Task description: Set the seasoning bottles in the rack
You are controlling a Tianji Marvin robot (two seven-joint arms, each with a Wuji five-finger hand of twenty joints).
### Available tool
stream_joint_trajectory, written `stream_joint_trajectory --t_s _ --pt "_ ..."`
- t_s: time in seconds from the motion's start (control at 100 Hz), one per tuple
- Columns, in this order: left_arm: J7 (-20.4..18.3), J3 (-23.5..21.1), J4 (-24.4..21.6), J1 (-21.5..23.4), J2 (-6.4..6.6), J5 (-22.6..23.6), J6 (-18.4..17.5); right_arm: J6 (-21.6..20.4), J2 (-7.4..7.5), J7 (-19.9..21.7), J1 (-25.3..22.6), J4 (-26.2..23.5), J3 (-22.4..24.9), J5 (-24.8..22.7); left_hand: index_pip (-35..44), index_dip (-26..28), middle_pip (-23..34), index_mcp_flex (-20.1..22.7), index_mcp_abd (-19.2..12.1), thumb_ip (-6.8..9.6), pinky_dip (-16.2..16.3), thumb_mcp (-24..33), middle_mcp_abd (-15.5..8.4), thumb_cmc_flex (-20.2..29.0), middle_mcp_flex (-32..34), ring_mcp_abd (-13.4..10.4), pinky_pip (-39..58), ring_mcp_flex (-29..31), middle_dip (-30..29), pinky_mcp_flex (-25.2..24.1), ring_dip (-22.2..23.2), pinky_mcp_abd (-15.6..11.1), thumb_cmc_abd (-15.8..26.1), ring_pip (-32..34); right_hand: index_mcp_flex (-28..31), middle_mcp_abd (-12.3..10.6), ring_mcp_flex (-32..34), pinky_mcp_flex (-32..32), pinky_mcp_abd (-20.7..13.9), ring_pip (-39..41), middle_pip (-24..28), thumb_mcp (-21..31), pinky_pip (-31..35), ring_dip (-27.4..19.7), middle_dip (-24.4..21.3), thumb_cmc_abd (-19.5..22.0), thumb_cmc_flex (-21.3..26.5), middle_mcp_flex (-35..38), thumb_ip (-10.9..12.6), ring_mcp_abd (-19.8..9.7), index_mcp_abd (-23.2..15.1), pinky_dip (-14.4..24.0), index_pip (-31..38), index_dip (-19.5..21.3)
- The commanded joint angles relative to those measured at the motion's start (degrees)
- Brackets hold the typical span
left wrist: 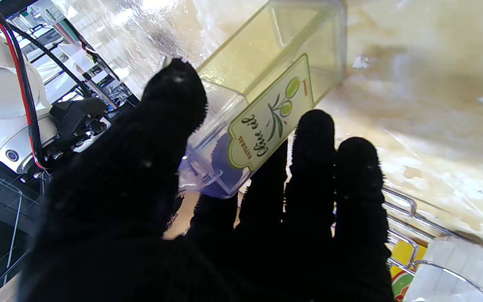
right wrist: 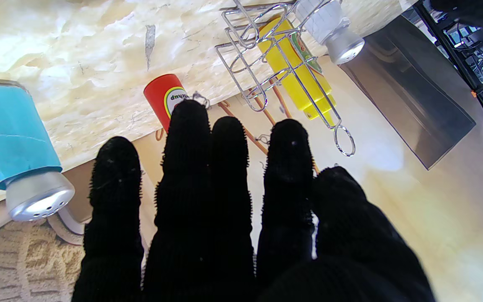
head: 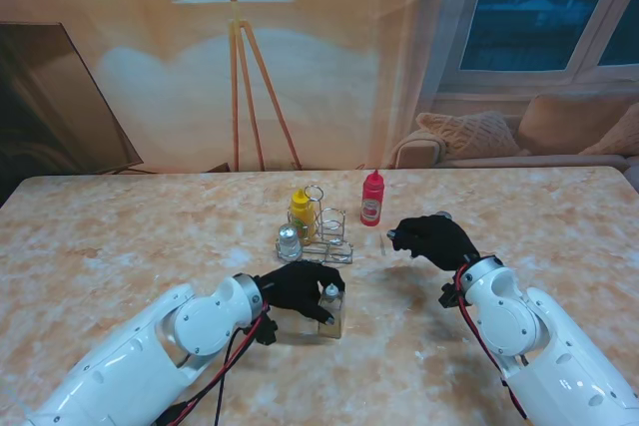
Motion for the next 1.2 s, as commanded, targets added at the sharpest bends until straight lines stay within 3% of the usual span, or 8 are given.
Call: stream_joint_trajectory --t_s 0.0,0.44,0.81,1.19 --pt "-0.89 -0.36 -0.48 0.25 -0.07 0.29 0.08 0.01 -0.27 0.75 -0.54 -0.30 -0.12 -0.11 13.30 2.47 4.67 6.79 -7.74 1.14 1.18 3.67 -2.67 7.41 5.69 -1.14 1.66 1.86 3.68 0.64 1.40 -1.40 4.76 1.94 0.44 -0.70 1.27 -0.20 0.35 1.01 0.91 -0.30 1.21 1.64 2.08 0.41 -0.27 1.72 -0.57 -0.71 -0.69 0.17 0.34 -0.10" --pt "0.13 -2.37 1.00 -2.52 -0.07 3.41 -2.82 0.09 -0.28 0.74 -0.59 -0.36 -0.11 -0.08 14.64 1.00 2.02 7.63 -10.77 0.79 0.66 5.79 -4.74 6.38 7.84 -2.45 1.54 2.81 4.17 1.56 0.77 -2.72 3.36 1.13 0.47 -0.61 1.31 -0.17 0.38 1.05 0.90 -0.69 1.20 1.65 2.09 0.55 -0.10 1.68 -0.49 -0.76 -0.58 0.20 0.22 0.01" --pt "3.76 -3.33 4.21 -6.31 -0.96 5.11 -6.15 0.15 -0.27 0.85 -0.38 -0.12 -0.27 0.01 17.17 -1.26 0.60 7.59 -14.15 -0.02 -0.17 8.83 -6.94 4.31 9.27 -4.51 0.92 3.82 4.42 2.73 0.29 -4.90 2.00 0.45 0.50 -0.59 1.26 -0.25 0.40 1.05 0.90 -0.95 1.22 1.66 2.08 0.93 -0.01 1.65 -0.41 -0.75 -0.49 0.21 0.10 0.09" --pt "7.00 -1.59 9.32 -10.79 -2.21 5.67 -6.10 0.24 -0.27 0.90 -0.24 0.01 -0.40 0.05 18.52 -3.37 0.50 8.27 -15.56 -0.79 -0.10 11.49 -8.22 2.82 10.55 -5.43 0.91 4.89 3.82 3.93 1.01 -6.02 0.34 0.61 0.56 -0.60 1.23 -0.16 0.40 1.04 0.93 -1.26 1.25 1.65 2.09 1.02 0.05 1.71 -0.36 -0.67 -0.48 0.22 0.07 0.19"
